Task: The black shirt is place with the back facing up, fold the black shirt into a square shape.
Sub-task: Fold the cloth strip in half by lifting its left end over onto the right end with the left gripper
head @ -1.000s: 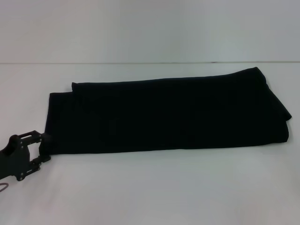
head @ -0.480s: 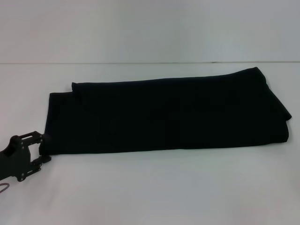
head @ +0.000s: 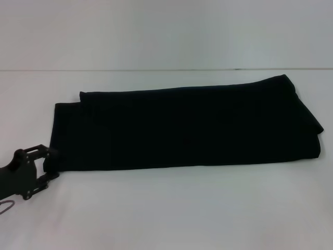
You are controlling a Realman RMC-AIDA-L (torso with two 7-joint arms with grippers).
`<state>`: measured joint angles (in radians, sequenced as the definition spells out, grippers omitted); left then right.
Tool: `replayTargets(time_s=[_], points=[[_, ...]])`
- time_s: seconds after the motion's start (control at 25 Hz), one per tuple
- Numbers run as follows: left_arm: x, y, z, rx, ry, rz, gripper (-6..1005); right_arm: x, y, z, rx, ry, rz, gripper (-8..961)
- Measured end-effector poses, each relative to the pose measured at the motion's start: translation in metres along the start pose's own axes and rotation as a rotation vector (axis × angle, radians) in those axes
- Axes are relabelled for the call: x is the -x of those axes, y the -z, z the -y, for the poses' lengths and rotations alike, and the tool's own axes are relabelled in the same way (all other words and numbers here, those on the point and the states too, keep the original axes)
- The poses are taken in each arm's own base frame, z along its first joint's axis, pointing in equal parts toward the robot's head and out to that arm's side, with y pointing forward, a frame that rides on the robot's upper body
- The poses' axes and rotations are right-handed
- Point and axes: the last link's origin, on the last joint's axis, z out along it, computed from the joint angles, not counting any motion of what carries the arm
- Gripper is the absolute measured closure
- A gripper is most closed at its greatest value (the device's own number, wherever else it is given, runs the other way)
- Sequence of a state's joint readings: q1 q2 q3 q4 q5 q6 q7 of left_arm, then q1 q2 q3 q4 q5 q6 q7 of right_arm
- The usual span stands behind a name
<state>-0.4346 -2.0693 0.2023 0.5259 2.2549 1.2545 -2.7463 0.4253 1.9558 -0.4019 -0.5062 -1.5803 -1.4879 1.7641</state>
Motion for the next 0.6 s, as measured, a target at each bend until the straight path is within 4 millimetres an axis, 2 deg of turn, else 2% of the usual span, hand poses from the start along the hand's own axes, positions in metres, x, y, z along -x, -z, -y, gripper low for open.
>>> replayTargets(time_s=[0.6], points=[[0.007,-0.033,-0.034,0.014,-0.079,0.062,401,-0.001,0.002,0.0,0.002,-0.001,0.001,266]])
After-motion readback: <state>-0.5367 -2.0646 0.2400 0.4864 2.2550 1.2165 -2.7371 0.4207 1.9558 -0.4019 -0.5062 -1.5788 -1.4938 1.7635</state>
